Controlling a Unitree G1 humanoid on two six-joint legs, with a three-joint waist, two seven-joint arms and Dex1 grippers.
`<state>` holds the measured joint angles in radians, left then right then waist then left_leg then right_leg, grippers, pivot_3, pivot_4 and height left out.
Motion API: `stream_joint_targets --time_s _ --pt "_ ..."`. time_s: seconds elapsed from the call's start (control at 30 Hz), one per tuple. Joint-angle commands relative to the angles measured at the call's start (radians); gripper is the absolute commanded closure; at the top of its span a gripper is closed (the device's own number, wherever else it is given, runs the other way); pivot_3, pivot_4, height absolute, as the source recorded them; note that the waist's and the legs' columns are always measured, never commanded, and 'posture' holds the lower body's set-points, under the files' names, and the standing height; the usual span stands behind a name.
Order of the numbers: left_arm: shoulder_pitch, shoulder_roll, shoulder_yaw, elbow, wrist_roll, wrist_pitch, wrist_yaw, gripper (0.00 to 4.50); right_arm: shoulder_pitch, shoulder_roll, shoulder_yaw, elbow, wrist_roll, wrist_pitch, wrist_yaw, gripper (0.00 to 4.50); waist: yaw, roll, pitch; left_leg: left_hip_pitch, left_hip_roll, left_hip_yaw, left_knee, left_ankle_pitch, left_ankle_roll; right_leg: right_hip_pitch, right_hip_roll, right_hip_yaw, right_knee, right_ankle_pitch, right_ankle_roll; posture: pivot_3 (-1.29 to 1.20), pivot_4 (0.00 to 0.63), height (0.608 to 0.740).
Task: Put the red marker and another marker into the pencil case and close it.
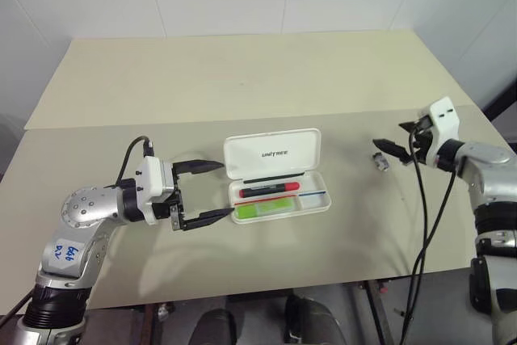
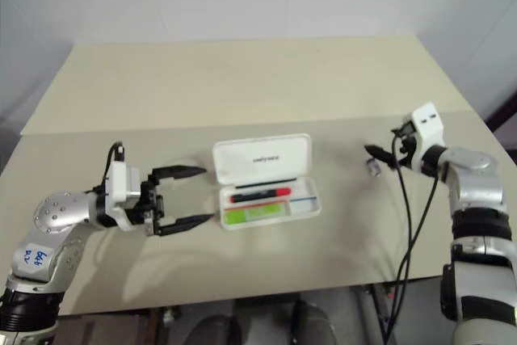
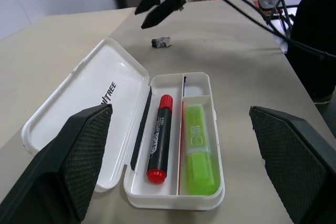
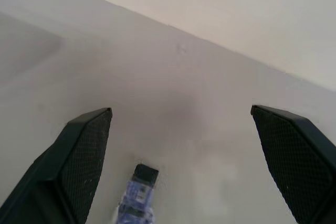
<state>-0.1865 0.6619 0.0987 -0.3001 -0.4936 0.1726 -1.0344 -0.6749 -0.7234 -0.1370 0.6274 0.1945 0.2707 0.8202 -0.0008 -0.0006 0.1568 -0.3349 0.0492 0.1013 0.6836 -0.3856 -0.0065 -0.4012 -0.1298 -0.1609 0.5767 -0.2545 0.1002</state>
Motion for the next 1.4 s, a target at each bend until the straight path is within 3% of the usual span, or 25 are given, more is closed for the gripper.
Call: stream_joint_targets --time_s 0.03,0.2,0.37,0.43,0.77,0.9,1.03,1.27,1.4 --pt "-0.022 -0.017 -0.01 -0.026 -0.009 -0.001 0.016 0.0 0.11 0.067 -0.057 -0.169 0.05 0.088 -0.106 0.04 0.0 0.0 0.0 0.0 0.0 -0.001 0.0 0.0 0.0 0.0 0.0 0.0 0.0 0.0 0.0 0.0 0.15 0.74" --pt "-0.036 -0.02 -0.011 -0.016 -0.007 -0.003 0.014 0.0 0.233 0.134 -0.077 -0.284 0.056 0.15 -0.204 0.04 0.0 0.0 -0.001 0.0 0.0 0.001 0.0 0.0 0.0 0.0 0.0 0.001 0.0 0.0 0.0 0.0 0.15 0.74" --pt "-0.04 -0.02 -0.012 -0.016 -0.004 -0.004 0.017 0.0 0.276 0.15 -0.105 -0.264 0.04 0.125 -0.278 0.2 0.001 -0.002 -0.002 0.001 0.0 0.0 0.0 0.0 0.0 0.002 0.0 0.001 0.0 0.0 0.0 0.0 0.15 0.74" --pt "-0.038 -0.021 -0.012 -0.017 -0.003 -0.006 0.019 0.0 0.278 0.151 -0.11 -0.254 0.05 0.122 -0.278 0.63 0.002 -0.002 -0.002 0.001 0.0 -0.001 0.001 0.0 0.0 0.003 0.0 0.001 -0.001 0.0 0.0 0.0 0.15 0.74" --pt "-0.04 -0.023 -0.013 -0.015 0.002 -0.012 0.026 0.0 0.241 0.149 -0.082 -0.247 0.055 0.113 -0.274 4.12 0.002 -0.003 -0.002 0.001 -0.001 -0.002 0.001 0.0 0.0 0.003 0.0 0.001 0.0 0.0 0.0 0.0 0.15 0.74" --pt "-0.039 -0.022 -0.013 -0.01 0.005 -0.015 0.023 0.0 0.191 0.122 -0.059 -0.244 0.052 0.078 -0.206 4.12 -0.001 -0.003 -0.002 0.001 -0.001 -0.001 0.001 0.0 0.0 0.003 0.0 0.002 -0.001 0.0 0.0 0.0 0.15 0.74" --pt "-0.035 -0.018 -0.011 -0.007 0.005 -0.019 0.015 0.0 0.136 0.089 -0.048 -0.285 0.111 0.013 -0.012 4.12 -0.003 0.0 -0.001 0.001 0.0 -0.001 0.001 0.0 0.0 0.003 0.001 0.001 -0.001 0.0 0.0 0.0 0.15 0.74" --pt "-0.032 -0.012 -0.006 0.008 0.009 -0.029 0.003 0.0 0.139 -0.044 0.051 -0.411 0.203 -0.067 0.482 4.12 0.002 0.001 0.0 0.0 0.0 -0.004 0.0 0.0 0.0 0.003 0.001 0.0 -0.002 0.0 0.0 0.0 0.15 0.74" --pt "-0.024 -0.011 -0.002 0.009 0.008 -0.034 0.0 0.0 0.164 -0.077 0.118 -0.497 0.214 -0.076 0.631 4.12 0.003 0.001 0.0 0.0 0.0 -0.004 0.0 0.0 0.0 0.003 0.0 -0.001 -0.002 0.0 0.0 0.0 0.15 0.74"
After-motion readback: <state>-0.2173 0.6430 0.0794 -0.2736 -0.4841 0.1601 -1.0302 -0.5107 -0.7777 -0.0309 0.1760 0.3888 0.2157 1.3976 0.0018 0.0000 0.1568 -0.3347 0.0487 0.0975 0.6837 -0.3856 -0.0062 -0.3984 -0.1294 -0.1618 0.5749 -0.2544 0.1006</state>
